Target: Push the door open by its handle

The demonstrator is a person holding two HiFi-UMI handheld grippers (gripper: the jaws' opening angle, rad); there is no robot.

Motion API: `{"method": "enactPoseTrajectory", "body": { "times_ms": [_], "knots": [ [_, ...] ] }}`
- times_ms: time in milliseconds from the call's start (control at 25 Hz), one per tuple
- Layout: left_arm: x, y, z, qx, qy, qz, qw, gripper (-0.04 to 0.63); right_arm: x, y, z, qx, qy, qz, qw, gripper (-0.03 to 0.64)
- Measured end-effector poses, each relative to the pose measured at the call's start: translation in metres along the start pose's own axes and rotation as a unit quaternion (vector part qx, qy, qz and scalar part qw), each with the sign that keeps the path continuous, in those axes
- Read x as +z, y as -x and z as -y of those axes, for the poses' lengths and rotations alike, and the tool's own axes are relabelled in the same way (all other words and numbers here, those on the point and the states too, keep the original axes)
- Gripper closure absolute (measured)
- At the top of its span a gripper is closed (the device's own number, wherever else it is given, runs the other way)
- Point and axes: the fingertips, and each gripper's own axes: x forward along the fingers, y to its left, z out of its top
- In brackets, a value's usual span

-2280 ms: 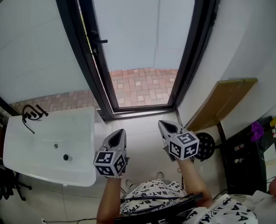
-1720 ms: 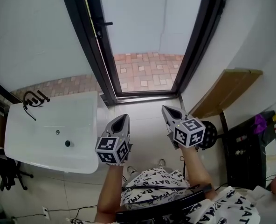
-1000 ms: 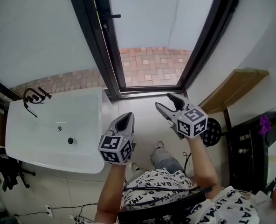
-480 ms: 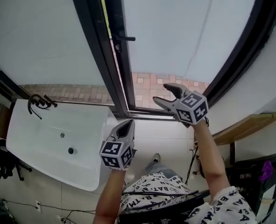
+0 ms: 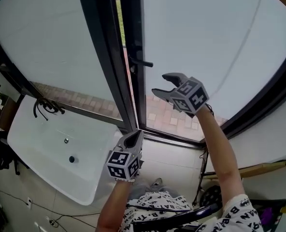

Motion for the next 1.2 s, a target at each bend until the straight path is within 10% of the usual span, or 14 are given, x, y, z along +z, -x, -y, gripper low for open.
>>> {"method": "enactPoseTrajectory", "body": {
  "times_ms": [720, 1200],
  "knots": [
    [0.047, -0.097, -0.049, 0.002, 0.013, 0.016, 0.9998, 0.61, 0.023, -0.15, 0.038, 0.146, 0.107, -0.151, 0.972, 0.428],
    [0.036, -0.126, -0.057, 0.002, 0.017, 0.005, 0.9998, 0.61, 0.012, -0.169, 0.046, 0.115, 0.133, -0.188, 0.966, 0.586]
  ]
}}
